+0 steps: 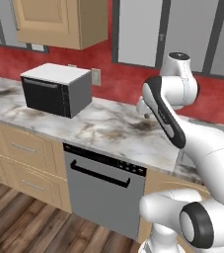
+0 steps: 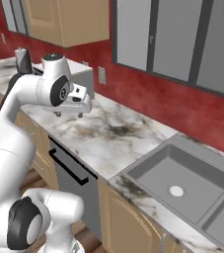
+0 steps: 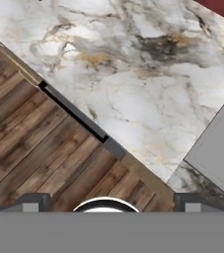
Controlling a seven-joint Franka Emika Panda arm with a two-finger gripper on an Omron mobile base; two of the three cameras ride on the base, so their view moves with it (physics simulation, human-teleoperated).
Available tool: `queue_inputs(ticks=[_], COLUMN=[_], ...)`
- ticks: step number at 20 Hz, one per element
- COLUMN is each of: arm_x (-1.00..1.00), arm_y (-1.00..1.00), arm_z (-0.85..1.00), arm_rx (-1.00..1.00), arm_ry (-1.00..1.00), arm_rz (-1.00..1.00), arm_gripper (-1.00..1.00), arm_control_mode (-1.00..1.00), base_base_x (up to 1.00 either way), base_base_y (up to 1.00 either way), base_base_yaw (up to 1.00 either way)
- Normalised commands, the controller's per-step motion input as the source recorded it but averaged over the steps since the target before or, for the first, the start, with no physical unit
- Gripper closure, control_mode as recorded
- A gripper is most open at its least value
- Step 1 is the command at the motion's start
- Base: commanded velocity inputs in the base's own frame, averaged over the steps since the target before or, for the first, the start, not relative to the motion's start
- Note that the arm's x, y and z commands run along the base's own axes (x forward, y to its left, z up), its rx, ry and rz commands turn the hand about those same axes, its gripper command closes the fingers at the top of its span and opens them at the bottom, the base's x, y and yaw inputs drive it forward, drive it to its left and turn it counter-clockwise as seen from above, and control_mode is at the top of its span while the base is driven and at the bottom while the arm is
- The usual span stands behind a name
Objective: Open the dishwasher door and pull out the top rack.
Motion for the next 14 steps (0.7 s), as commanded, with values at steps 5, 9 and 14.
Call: queue_inputs(ticks=[5, 9, 14], arm_x=[0.00, 0.00, 0.05], arm_y=[0.00, 0.04, 0.81], arm_z=[0.00, -0.13, -0.15], arm_rx=[0.00, 0.00, -0.02], arm_ry=[0.00, 0.00, 0.00], arm_rz=[0.00, 0.12, 0.05], arm_gripper=[-1.00, -1.00, -1.00], arm_control_mode=[1.00, -1.00, -1.00], base_base_x=[-0.24, 0.00, 0.00], base_base_y=[-0.35, 0.00, 0.00], base_base_yaw=[0.16, 0.00, 0.00])
